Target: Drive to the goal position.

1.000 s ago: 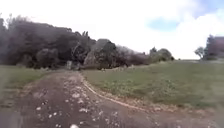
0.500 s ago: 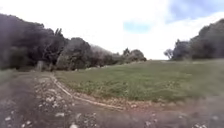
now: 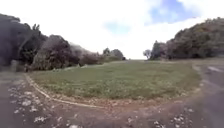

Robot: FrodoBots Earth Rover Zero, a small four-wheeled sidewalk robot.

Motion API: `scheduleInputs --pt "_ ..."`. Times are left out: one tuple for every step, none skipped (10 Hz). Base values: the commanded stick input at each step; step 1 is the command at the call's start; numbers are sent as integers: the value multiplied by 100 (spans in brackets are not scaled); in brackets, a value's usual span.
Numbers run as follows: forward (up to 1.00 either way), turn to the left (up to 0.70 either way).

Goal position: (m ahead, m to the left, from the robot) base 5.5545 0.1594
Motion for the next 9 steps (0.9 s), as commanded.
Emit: scheduleInputs --pt "0 -85" --pt "0 -85" --pt "0 -85" --pt "0 -85" --pt "0 -85" --pt "0 -85" --pt "0 -85" --pt "0 -85" --pt "0 -70"
